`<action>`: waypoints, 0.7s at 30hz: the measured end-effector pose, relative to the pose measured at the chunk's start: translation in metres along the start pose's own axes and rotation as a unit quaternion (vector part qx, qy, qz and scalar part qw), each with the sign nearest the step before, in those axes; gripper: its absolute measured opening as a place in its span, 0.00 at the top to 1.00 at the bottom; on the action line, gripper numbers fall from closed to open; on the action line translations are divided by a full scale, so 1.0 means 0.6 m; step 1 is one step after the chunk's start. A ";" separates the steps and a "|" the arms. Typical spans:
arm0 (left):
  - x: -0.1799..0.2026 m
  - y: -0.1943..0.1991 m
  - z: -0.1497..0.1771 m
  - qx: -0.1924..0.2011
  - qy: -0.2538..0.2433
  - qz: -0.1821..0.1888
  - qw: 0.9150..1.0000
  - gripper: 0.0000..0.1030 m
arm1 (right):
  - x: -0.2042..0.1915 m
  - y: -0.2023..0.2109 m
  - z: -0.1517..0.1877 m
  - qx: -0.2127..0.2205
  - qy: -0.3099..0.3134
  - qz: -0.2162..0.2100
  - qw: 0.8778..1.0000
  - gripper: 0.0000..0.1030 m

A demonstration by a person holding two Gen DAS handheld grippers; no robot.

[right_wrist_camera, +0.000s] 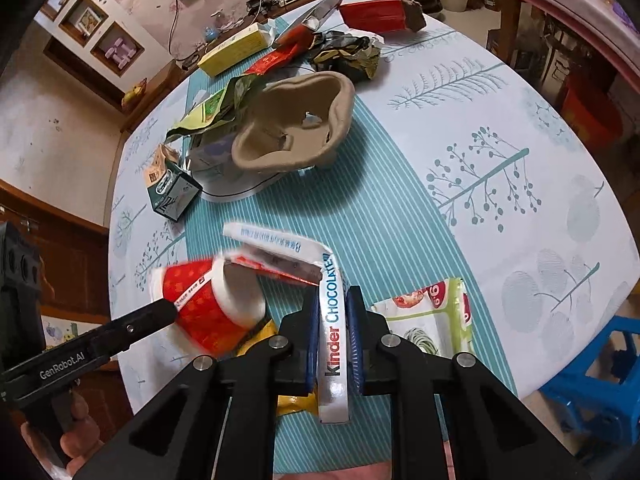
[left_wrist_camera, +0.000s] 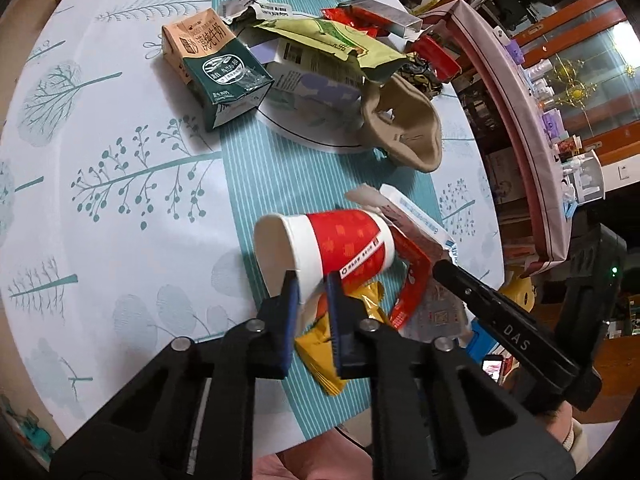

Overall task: Collect trash
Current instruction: 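Grasp the red-and-white paper cup with the left tool while the right holds the wrapper, then carry cup and wrapper over the black bin and open both tools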

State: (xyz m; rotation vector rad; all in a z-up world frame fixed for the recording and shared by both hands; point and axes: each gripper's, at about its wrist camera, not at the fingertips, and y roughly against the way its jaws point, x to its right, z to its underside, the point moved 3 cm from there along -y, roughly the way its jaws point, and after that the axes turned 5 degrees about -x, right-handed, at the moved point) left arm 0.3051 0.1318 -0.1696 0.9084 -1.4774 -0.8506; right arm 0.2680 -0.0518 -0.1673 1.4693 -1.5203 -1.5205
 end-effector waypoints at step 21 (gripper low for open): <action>0.129 0.191 0.156 0.104 -0.019 0.022 0.994 0.99 | 0.004 0.166 0.046 0.053 0.058 -0.071 0.994 0.88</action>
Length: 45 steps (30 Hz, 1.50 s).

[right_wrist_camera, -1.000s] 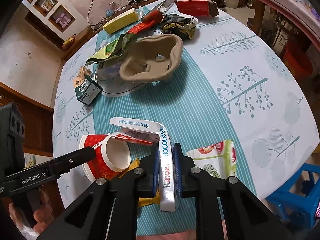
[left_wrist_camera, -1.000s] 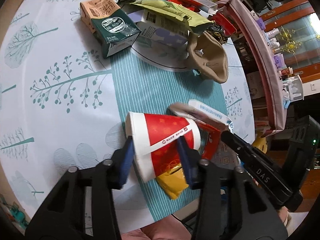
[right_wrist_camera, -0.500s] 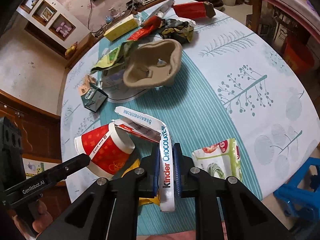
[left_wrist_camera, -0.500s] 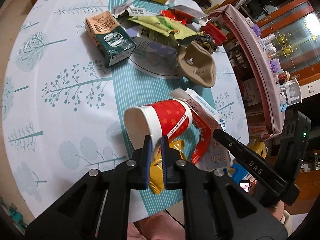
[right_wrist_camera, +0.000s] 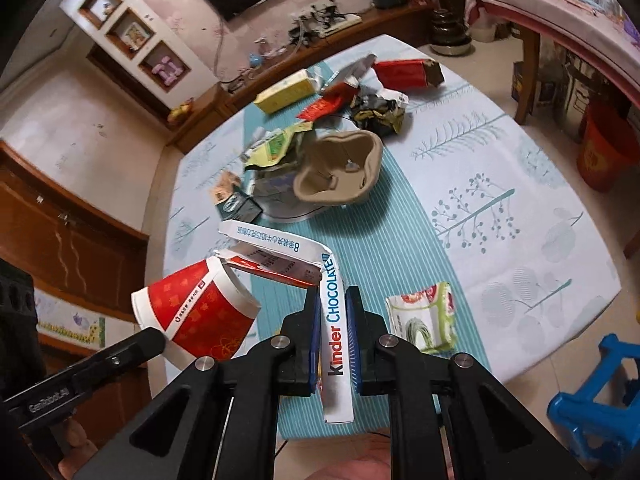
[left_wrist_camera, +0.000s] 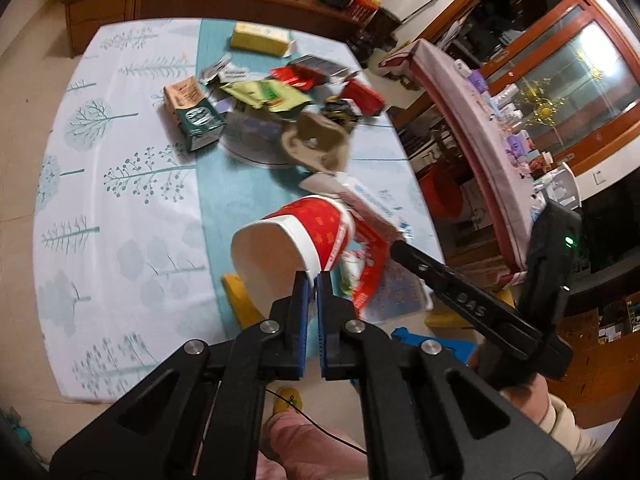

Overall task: Collect trash
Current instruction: 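Carry cup and wrapper over the black bin and open both tools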

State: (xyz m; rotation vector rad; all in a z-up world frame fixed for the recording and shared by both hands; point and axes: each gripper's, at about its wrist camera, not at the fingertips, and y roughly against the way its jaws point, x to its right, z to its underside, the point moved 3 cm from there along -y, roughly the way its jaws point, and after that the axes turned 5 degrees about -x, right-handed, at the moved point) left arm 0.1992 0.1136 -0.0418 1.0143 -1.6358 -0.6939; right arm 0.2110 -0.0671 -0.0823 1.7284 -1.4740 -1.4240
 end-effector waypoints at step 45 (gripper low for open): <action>-0.121 -0.535 0.493 -0.101 0.039 -0.156 0.982 0.98 | 0.371 -0.441 0.472 -0.216 -0.008 0.053 0.975 0.88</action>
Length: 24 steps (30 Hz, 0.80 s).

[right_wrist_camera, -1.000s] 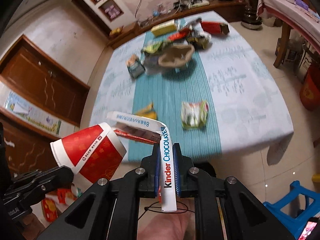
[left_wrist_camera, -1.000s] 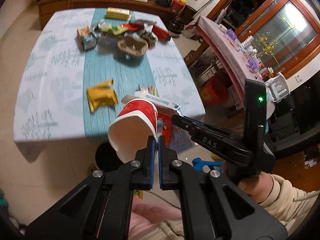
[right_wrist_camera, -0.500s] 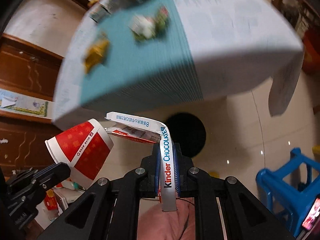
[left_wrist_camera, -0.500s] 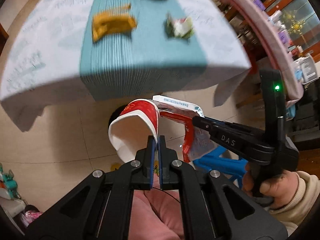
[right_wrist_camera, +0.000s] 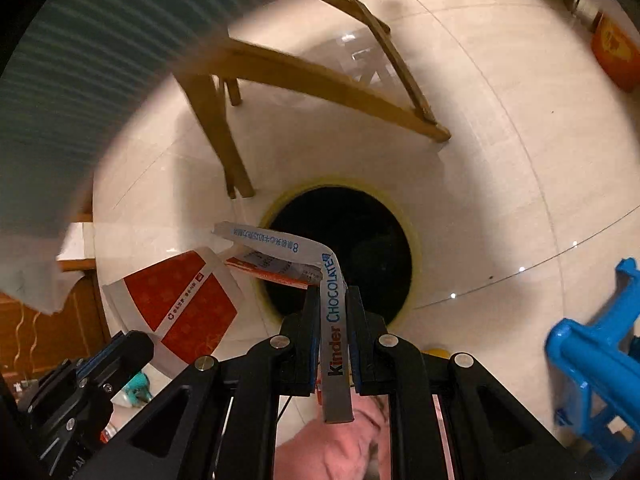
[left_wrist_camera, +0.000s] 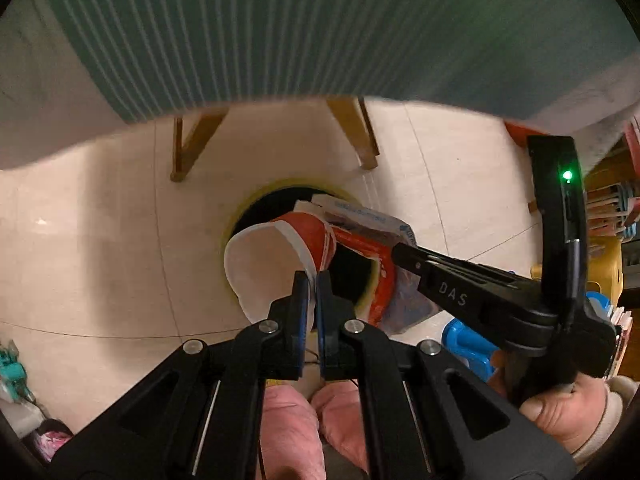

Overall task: Collect trash
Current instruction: 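Carry cup and wrapper over the black bin and open both tools, then raise both open tools back over the table toward the remaining wrappers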

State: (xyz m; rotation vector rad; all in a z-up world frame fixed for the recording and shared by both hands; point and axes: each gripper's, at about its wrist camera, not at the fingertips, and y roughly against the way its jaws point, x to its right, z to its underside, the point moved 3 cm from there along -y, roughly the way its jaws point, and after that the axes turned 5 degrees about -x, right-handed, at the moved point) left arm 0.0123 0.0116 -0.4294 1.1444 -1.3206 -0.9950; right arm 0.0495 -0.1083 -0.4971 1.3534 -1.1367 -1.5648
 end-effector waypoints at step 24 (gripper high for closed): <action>-0.028 0.150 -0.015 0.012 0.006 0.017 1.000 0.42 | -0.076 0.134 0.037 0.065 0.053 0.007 0.996 0.45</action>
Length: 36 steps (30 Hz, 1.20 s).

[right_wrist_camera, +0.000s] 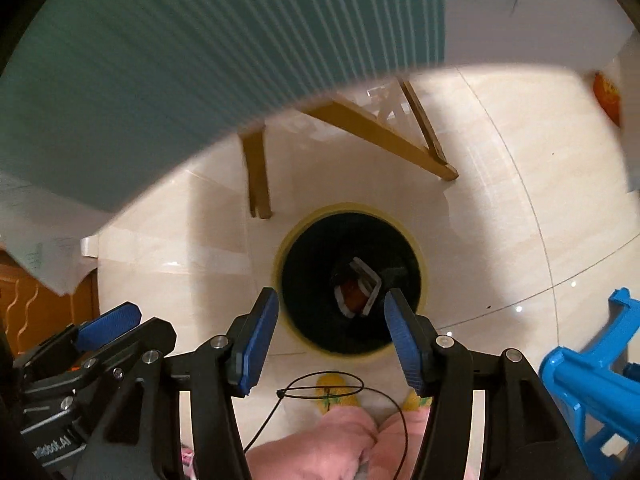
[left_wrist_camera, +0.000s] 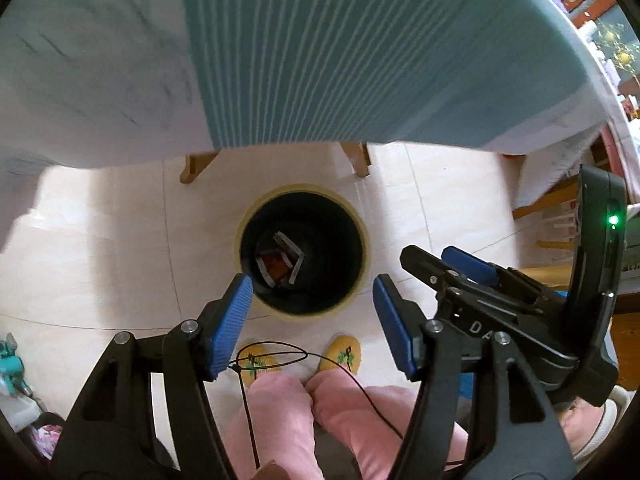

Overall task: Collect trash
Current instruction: 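Raise both open tools back over the table toward the remaining wrappers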

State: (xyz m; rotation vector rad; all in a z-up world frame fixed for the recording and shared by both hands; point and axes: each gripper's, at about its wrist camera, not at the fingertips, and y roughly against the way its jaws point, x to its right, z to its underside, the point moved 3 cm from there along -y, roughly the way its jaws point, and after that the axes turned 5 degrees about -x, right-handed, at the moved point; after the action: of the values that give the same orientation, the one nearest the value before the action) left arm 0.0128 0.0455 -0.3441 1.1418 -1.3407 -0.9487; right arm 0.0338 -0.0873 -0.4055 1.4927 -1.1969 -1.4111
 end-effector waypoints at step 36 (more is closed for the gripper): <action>0.033 0.560 -0.144 0.164 -0.103 -0.030 0.981 0.42 | -0.268 0.598 -0.086 0.168 0.052 0.045 0.983 0.45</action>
State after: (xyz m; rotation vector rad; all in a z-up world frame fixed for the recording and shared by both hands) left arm 0.0623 0.1058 -0.0057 1.3656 -1.6849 -0.9308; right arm 0.0438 -0.0402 -0.0120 1.6927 -1.4689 -1.0947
